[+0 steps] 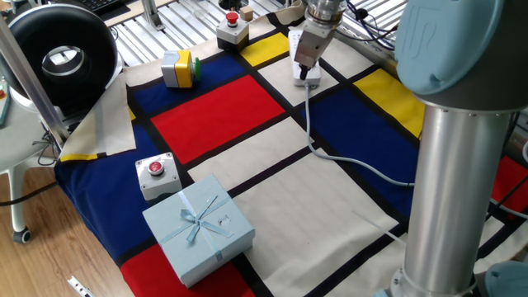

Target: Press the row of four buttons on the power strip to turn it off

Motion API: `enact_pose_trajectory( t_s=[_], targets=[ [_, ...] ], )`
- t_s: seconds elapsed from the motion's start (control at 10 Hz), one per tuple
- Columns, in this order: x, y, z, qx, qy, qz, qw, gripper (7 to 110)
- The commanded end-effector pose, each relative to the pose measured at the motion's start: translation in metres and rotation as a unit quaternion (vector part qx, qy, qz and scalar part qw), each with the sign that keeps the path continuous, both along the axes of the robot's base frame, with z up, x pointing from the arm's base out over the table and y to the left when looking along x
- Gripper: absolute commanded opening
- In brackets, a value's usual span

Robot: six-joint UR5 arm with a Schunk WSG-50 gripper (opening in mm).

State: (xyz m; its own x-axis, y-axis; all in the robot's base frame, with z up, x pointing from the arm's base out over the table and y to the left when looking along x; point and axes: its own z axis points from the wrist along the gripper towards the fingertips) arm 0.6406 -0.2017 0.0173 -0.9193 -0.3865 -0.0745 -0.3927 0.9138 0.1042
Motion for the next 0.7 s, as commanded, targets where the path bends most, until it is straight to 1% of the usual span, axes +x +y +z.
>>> enact_pose_trajectory(
  t_s=[0.0,0.6],
  targets=[
    [0.0013,0.0025,0.0,0.005,-0.001,-0.007,1.0,66],
    [0.0008,0.0027,-0.0008,0.006,0.001,-0.009,0.9999,66]
  ],
)
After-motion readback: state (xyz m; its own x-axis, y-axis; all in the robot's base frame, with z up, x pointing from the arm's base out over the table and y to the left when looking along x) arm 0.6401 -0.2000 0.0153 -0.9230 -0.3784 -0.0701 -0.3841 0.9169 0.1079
